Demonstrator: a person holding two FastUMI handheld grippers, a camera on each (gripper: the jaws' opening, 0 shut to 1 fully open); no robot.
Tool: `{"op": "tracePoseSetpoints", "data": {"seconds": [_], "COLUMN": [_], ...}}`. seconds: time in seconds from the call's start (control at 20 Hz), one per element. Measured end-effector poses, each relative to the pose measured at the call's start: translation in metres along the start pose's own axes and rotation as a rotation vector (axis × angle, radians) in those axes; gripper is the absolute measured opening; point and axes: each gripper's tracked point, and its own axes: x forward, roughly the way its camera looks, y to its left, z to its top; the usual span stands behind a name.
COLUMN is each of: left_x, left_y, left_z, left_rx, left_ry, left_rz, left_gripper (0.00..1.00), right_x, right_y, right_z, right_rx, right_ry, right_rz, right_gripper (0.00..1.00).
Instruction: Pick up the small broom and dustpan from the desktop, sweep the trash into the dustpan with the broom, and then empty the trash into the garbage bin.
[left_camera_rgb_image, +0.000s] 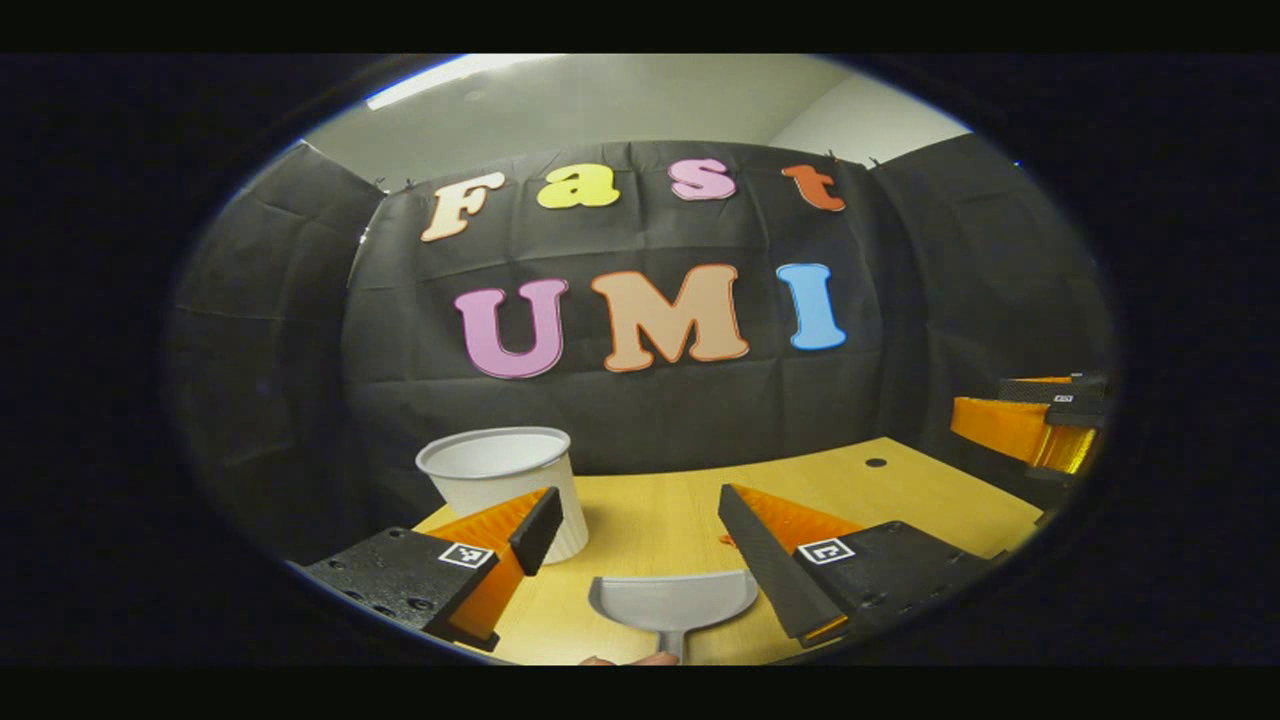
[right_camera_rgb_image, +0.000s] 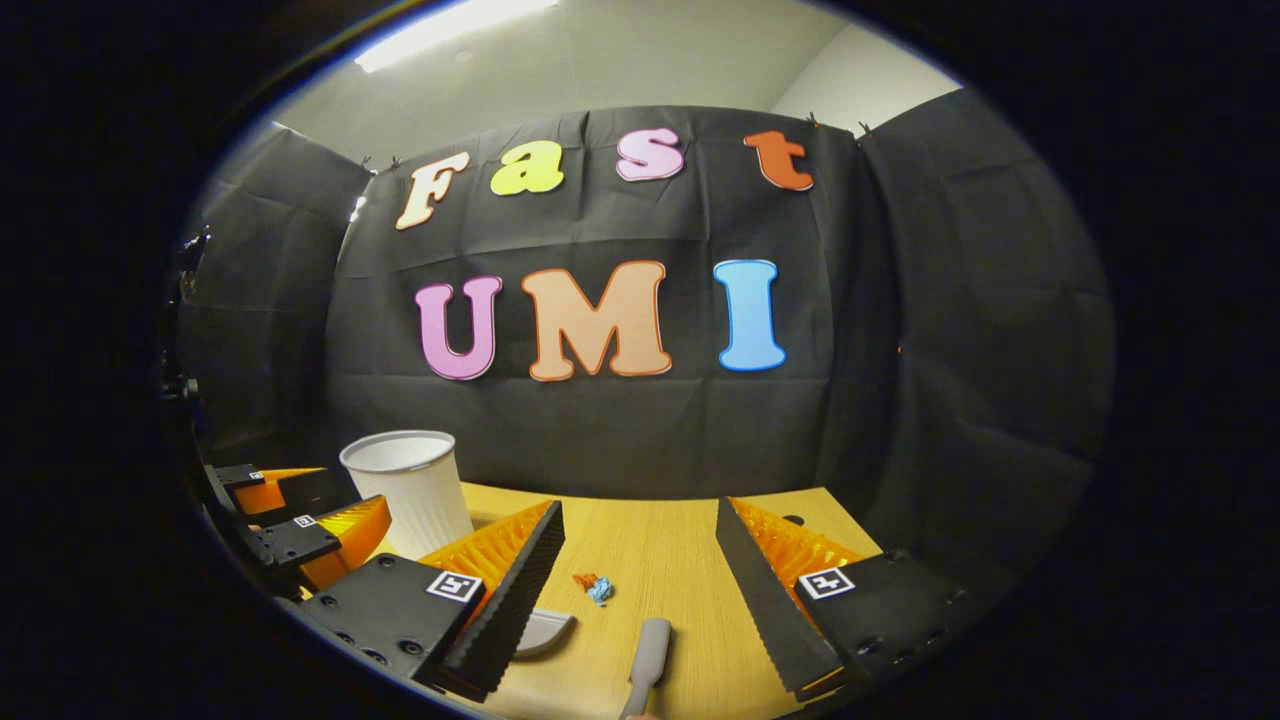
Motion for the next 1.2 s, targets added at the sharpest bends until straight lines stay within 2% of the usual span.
{"op": "tracePoseSetpoints", "data": {"seconds": [0.05, 0.1, 0.15, 0.25, 0.3, 0.55, 0.65, 0.75, 0.8, 0.85, 1.2], "left_x": [0.001, 0.001, 0.001, 0.000, -0.001, -0.009, -0.016, -0.028, -0.038, -0.043, -0.057], "left_y": [-0.002, -0.005, -0.007, -0.010, -0.011, -0.009, -0.010, -0.015, -0.020, -0.020, -0.018], "left_z": [-0.012, -0.026, -0.038, -0.065, -0.078, -0.144, -0.180, -0.226, -0.248, -0.257, -0.275], "left_rx": [0.008, 0.019, 0.032, 0.057, 0.067, 0.096, 0.098, 0.078, 0.050, 0.034, 0.039], "left_ry": [0.036, 0.073, 0.109, 0.181, 0.213, 0.391, 0.483, 0.634, 0.733, 0.777, 0.937], "left_rz": [-0.010, -0.018, -0.026, -0.036, -0.040, -0.030, -0.035, -0.053, -0.062, -0.070, -0.078], "left_gripper": [0.94, 0.99, 0.94, 0.99, 0.94, 0.93, 0.93, 0.94, 1.00, 0.95, 0.95], "right_x": [0.003, 0.006, 0.009, 0.013, 0.016, 0.022, 0.024, 0.018, 0.012, 0.009, 0.009], "right_y": [0.001, 0.002, 0.005, 0.008, 0.009, 0.004, 0.003, -0.004, -0.010, -0.014, -0.016], "right_z": [-0.011, -0.022, -0.035, -0.061, -0.074, -0.143, -0.171, -0.217, -0.240, -0.254, -0.277], "right_rx": [-0.004, -0.011, -0.023, -0.055, -0.072, -0.127, -0.147, -0.165, -0.168, -0.173, -0.126], "right_ry": [0.029, 0.062, 0.099, 0.171, 0.205, 0.398, 0.475, 0.617, 0.709, 0.777, 1.014], "right_rz": [0.002, 0.007, 0.015, 0.026, 0.032, 0.027, 0.024, 0.019, 0.022, 0.025, 0.041], "right_gripper": [0.99, 0.98, 0.98, 0.99, 0.99, 0.98, 0.99, 0.99, 0.98, 0.99, 0.99]}}
